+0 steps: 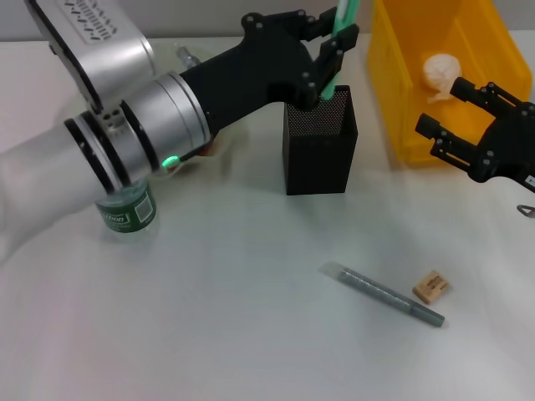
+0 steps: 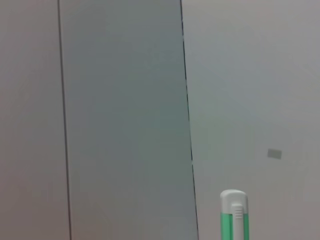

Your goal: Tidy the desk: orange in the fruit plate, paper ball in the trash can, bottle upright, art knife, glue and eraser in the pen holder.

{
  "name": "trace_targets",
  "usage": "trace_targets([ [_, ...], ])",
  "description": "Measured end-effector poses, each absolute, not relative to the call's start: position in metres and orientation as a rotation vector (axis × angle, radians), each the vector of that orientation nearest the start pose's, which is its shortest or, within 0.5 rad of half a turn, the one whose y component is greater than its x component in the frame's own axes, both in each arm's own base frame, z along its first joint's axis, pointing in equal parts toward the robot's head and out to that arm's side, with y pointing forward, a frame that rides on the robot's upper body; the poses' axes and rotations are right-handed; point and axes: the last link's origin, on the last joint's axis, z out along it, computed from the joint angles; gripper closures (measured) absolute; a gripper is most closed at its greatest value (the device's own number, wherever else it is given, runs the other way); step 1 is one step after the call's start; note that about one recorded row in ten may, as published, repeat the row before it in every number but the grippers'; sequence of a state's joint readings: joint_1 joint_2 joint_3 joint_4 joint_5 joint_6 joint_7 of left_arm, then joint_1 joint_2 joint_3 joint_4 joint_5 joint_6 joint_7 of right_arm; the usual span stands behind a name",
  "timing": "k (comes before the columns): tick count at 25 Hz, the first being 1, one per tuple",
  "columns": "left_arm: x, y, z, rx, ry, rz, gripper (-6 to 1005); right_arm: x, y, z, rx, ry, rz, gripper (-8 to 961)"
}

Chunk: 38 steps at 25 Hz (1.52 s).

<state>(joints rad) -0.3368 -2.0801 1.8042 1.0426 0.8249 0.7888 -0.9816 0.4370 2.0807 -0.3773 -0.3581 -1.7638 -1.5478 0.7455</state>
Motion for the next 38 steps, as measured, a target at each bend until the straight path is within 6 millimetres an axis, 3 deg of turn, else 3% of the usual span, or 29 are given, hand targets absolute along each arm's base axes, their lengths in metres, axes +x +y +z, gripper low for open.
trace_targets([
  [19, -0.152, 0.362, -0.081, -2.367, -0.293, -0.938, 719, 0.304, 0.31, 0.008, -2.202, 0.34, 0.9, 212],
  [38, -0.161, 0.358, -0.087, -2.367, -0.355, -0.93, 698, 0.295, 0.307, 0.002, -2.263, 0.301, 0.931, 212],
])
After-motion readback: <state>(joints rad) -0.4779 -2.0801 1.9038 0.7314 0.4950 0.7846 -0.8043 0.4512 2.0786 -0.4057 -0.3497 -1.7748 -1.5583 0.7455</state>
